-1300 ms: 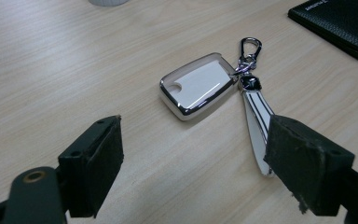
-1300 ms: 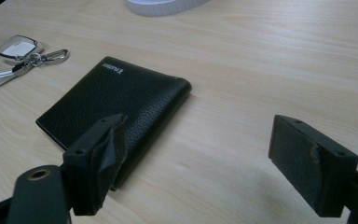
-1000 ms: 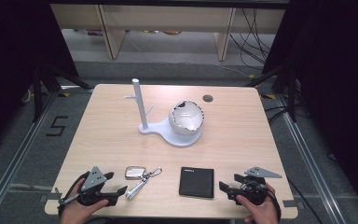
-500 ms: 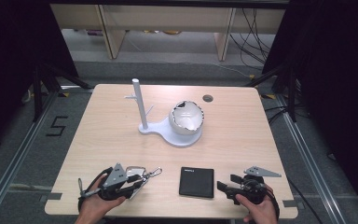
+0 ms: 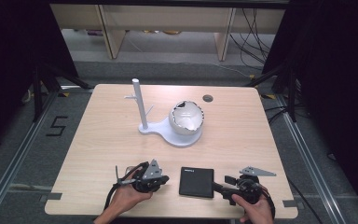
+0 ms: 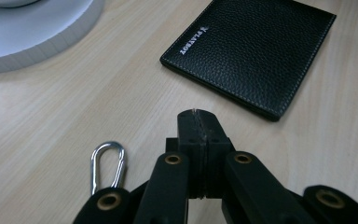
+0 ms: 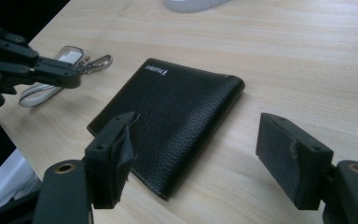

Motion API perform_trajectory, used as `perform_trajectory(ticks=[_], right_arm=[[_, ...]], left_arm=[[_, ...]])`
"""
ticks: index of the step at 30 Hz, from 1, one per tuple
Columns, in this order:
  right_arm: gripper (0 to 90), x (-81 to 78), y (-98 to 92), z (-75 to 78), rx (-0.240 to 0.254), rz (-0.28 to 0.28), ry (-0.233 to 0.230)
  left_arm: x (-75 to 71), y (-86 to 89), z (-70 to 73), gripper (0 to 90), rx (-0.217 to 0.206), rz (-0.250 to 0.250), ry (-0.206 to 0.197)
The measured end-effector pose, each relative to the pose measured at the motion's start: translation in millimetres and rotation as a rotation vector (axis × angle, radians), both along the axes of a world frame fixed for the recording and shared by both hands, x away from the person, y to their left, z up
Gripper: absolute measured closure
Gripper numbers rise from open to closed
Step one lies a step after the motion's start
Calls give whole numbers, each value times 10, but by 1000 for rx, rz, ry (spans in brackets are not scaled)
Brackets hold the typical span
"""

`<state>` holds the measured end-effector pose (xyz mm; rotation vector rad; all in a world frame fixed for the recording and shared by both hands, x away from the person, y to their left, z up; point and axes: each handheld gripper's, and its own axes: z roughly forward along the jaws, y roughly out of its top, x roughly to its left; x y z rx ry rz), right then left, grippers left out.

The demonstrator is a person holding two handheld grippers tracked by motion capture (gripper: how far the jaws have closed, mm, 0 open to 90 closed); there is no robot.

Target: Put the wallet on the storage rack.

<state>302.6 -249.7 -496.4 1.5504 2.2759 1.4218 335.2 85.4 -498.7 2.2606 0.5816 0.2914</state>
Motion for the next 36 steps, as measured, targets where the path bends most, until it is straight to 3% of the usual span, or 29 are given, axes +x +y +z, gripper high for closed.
perform_trajectory(ticks=[1, 10, 13, 16, 18, 20, 21, 22, 23, 24, 26, 27, 28, 31, 32, 33, 36], right_arm=[[303, 3, 0, -5, -20, -12, -4], [304, 9, 11, -7, -12, -8, -5], [308, 13, 16, -13, -7, -21, 13], [308, 23, 18, -27, -14, -17, 2], [308, 18, 36, -17, -2, -20, 32], [309, 50, 35, -40, -17, -3, 7], [308, 43, 69, -42, 0, -25, 36], [309, 73, 61, -59, -27, -13, 21], [311, 86, 70, -70, -16, -5, 22], [314, 88, 92, -65, -14, -19, 49], [318, 128, 79, -82, -41, -1, 25], [321, 123, 105, -79, -24, -23, 49], [325, 119, 107, -64, -18, -20, 64], [342, 164, 118, -81, -17, -19, 55], [345, 185, 100, -80, -34, -12, 40], [352, 213, 93, -87, -48, -13, 33], [373, 290, 94, -96, -32, -9, 28]], left_arm=[[15, -35, -19, 890, -9, 4, 8], [56, -273, -47, 890, 16, -39, 18], [81, -311, -63, 890, 24, -51, 27], [88, -341, -84, 890, 32, -47, 33], [86, -354, -93, 889, 30, -58, 45], [81, -374, -99, 886, 43, -66, 58], [84, -378, -101, 886, 39, -69, 60], [86, -375, -94, 887, 42, -69, 58], [85, -375, -93, 887, 38, -64, 70], [89, -375, -93, 888, 37, -66, 73], [80, -381, -95, 889, 36, -66, 76], [91, -366, -78, 889, 70, -101, 78], [80, -379, -78, 889, 64, -106, 87], [54, -416, -70, 888, 85, -127, 71], [38, -433, -75, 887, 67, -125, 81], [33, -436, -71, 887, 78, -132, 84], [15, -463, -75, 886, 70, -138, 85]])
